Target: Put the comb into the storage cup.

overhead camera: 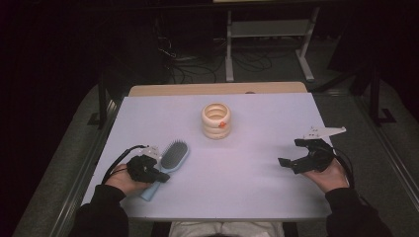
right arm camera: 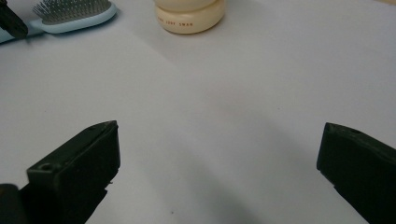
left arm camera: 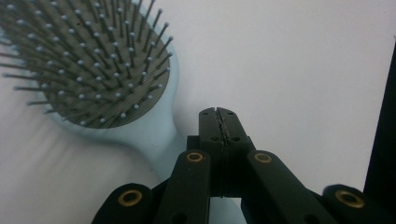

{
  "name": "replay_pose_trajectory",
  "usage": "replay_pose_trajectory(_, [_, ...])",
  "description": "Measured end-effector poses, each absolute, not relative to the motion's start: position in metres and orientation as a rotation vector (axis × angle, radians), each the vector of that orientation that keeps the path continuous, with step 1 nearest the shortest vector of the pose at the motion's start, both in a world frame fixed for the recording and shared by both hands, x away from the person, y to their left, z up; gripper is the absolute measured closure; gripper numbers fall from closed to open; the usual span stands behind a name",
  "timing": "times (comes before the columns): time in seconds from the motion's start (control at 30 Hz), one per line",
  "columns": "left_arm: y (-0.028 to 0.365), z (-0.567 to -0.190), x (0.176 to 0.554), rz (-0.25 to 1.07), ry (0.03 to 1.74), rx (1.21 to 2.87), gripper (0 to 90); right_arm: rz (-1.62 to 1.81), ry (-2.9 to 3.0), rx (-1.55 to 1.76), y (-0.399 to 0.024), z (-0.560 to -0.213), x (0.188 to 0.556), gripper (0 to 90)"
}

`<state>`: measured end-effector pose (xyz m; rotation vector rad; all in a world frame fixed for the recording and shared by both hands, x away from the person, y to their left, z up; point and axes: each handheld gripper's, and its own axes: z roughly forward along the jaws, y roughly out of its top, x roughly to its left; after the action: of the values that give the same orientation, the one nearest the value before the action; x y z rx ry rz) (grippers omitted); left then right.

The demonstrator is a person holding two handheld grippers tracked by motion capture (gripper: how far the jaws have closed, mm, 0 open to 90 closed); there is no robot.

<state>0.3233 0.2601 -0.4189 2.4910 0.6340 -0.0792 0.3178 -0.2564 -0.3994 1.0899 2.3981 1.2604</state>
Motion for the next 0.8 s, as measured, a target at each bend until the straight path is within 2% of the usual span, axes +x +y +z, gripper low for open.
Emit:
replay_pose_trajectory(0.53, [0.276,-0.413,0.326,0.007,0.704,2.441,90.0,1.253,2.407,1.097,-0.256,-0.400,0.318,0.0])
replay_pose_trajectory(0.8, [0.279,-0.413,0.326,-0.002,0.713,2.427,90.0,1.251,2.410,1.095,-0.256,-0.400,0.318,0.0])
